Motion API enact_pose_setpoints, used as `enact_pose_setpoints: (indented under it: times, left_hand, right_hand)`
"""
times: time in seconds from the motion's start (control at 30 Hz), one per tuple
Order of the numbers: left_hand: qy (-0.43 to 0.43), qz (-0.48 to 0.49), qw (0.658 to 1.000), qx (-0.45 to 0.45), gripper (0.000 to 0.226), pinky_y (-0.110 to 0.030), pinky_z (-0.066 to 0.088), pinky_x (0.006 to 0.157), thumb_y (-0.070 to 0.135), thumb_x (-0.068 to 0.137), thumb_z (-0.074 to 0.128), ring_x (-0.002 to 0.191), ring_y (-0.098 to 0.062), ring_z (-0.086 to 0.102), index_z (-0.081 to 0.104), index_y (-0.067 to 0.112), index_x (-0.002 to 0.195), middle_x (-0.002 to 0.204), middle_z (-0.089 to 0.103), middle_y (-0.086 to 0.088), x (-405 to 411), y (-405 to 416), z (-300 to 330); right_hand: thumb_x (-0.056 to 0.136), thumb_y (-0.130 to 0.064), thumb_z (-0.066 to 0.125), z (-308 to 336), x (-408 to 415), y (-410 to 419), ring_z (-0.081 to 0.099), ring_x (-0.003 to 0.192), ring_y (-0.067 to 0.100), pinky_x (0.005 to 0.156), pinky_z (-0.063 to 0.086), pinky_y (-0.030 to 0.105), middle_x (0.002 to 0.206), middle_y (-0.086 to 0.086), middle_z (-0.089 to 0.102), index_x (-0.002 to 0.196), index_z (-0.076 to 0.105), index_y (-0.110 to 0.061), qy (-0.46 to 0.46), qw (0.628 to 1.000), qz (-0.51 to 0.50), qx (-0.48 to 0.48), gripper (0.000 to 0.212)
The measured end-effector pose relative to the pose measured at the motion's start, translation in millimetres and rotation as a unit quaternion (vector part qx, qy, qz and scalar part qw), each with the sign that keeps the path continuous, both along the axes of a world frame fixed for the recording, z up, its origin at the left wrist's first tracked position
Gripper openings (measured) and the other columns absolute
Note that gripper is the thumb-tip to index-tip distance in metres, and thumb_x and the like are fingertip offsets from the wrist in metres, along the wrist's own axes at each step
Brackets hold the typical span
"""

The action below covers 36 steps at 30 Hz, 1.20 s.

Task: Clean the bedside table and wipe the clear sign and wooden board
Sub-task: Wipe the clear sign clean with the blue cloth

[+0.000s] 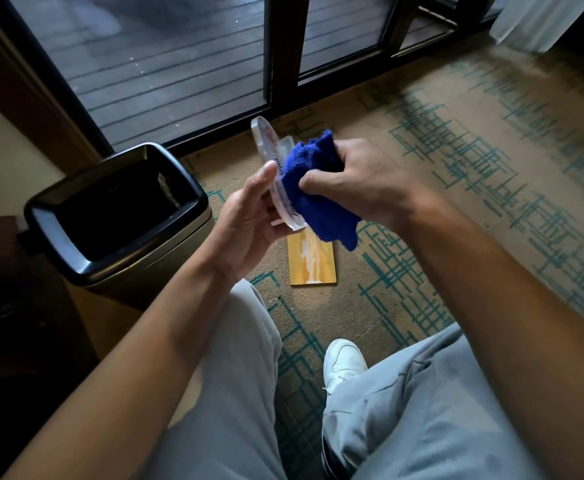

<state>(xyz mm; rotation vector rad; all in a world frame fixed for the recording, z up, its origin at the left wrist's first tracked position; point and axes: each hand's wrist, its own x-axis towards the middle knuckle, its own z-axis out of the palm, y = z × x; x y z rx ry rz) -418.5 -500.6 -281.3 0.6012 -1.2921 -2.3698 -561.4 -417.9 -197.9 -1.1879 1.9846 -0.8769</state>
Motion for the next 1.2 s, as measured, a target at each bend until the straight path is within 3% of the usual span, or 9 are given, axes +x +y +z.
enact_pose_setpoints:
  times: [0.13,0.3,0.43,0.6,0.73,0.83,0.93,1.03,1.2]
  left_hand:
    - [0.007,0.008,1.000,0.020,0.075,-0.065,0.041,0.106,0.048,0.087,0.059,0.118,-0.039,0.057,0.048,-0.002,0.142,0.141,0.051,-0.032,4,2,2]
    - [-0.004,0.008,1.000,0.010,0.089,-0.063,0.042,0.107,0.053,0.079,0.073,0.117,-0.040,0.057,0.046,-0.003,0.142,0.141,0.049,-0.035,8,8,10]
    - [-0.023,0.006,1.000,0.010,0.066,-0.066,0.040,0.108,0.045,0.093,0.053,0.114,-0.037,0.058,0.048,0.000,0.141,0.139,0.052,-0.033,5,10,7]
    - [0.016,-0.072,0.997,-0.014,0.071,-0.043,0.053,0.090,0.047,0.095,0.049,0.112,-0.028,0.060,0.036,0.005,0.151,0.133,0.057,-0.018,4,15,8]
    - [0.038,-0.116,0.992,-0.001,0.092,-0.048,0.048,0.100,0.055,0.080,0.072,0.124,-0.032,0.046,0.038,0.009,0.151,0.141,0.047,-0.020,3,21,12]
    - [0.048,-0.128,0.991,0.007,0.088,-0.052,0.043,0.107,0.054,0.082,0.070,0.128,-0.033,0.045,0.039,0.012,0.152,0.144,0.046,-0.022,3,20,11]
    - [0.031,-0.100,0.994,0.007,0.091,-0.054,0.040,0.103,0.055,0.081,0.071,0.121,-0.035,0.044,0.039,0.006,0.150,0.134,0.047,-0.024,4,20,11]
    - [0.035,-0.061,0.998,-0.005,0.076,-0.047,0.049,0.095,0.051,0.087,0.064,0.111,-0.029,0.056,0.044,0.006,0.145,0.128,0.056,-0.018,6,19,12]
    - [0.016,0.027,0.999,0.028,0.062,-0.062,0.035,0.113,0.041,0.100,0.036,0.127,-0.036,0.049,0.042,0.003,0.148,0.150,0.044,-0.028,7,16,12]
  right_hand:
    - [0.078,-0.018,0.077,1,8,6,0.071,0.088,0.018,0.081,0.061,0.043,0.098,0.001,0.072,0.109,0.063,-0.016,0.015,0.998,0.059,0.031,0.034]
    - [0.079,-0.008,0.072,6,0,16,0.071,0.082,0.021,0.075,0.062,0.042,0.092,0.006,0.073,0.100,0.066,-0.013,0.009,0.996,0.076,0.045,0.022]
    - [0.075,-0.007,0.071,5,-10,26,0.073,0.072,0.016,0.060,0.059,0.029,0.084,0.003,0.076,0.093,0.071,-0.015,0.016,0.991,0.095,0.097,0.019]
    - [0.067,-0.015,0.073,13,-26,25,0.063,0.055,-0.003,0.049,0.047,0.014,0.062,-0.015,0.070,0.076,0.069,-0.019,-0.025,0.996,-0.059,-0.055,0.011]
    - [0.067,-0.016,0.068,13,-25,15,0.066,0.073,0.006,0.068,0.058,0.029,0.077,-0.010,0.071,0.081,0.066,-0.024,-0.038,0.971,-0.143,-0.189,0.016]
    - [0.075,-0.017,0.069,6,-12,12,0.067,0.079,0.010,0.077,0.057,0.032,0.086,-0.005,0.071,0.085,0.064,-0.025,0.022,0.972,-0.125,-0.197,0.014]
    - [0.081,-0.023,0.072,-1,3,12,0.056,0.069,0.003,0.063,0.044,0.012,0.086,-0.002,0.064,0.087,0.057,-0.029,0.151,0.966,-0.083,-0.195,0.018]
    - [0.084,-0.023,0.072,-4,15,13,0.054,0.071,0.004,0.060,0.039,0.006,0.089,-0.001,0.061,0.094,0.055,-0.029,0.144,0.972,-0.047,-0.179,0.020]
    - [0.081,-0.017,0.071,-8,23,13,0.064,0.081,0.017,0.072,0.053,0.031,0.092,0.005,0.067,0.100,0.066,-0.020,0.083,0.987,-0.001,-0.138,0.020]
